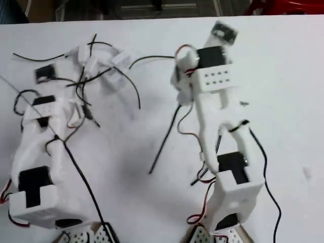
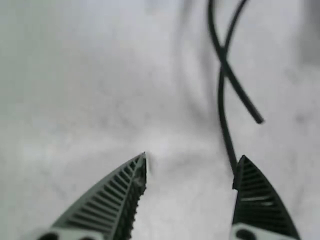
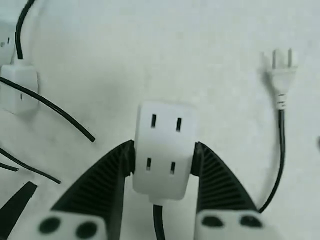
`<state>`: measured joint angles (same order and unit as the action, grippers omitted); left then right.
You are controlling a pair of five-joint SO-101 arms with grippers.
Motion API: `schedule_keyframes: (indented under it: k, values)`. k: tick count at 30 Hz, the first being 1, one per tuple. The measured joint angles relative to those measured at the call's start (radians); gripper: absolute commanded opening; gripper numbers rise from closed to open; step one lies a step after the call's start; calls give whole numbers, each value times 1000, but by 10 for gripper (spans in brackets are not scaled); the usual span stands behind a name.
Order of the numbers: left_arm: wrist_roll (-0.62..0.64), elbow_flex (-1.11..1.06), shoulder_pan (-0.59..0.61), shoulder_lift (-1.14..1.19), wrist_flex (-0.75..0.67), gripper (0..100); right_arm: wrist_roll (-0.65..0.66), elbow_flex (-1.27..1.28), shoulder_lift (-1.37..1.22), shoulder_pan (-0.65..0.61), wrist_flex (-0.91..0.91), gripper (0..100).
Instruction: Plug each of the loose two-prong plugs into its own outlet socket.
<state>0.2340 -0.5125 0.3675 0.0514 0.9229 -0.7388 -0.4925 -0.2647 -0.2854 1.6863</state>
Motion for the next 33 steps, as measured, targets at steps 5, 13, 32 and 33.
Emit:
schedule_keyframes:
  k: [5, 13, 32, 33]
  values:
    - [109, 0, 83, 0, -25, 278, -100, 81, -75, -126, -84, 57]
    - [129, 0, 92, 0, -29, 278, -150, 89, -282, -341, -258, 56]
    - [135, 0, 91, 0, -32, 278, -150, -152, -535, -405, -172, 358]
    - [135, 0, 91, 0, -32, 278, -150, -180, -539, -405, -144, 358]
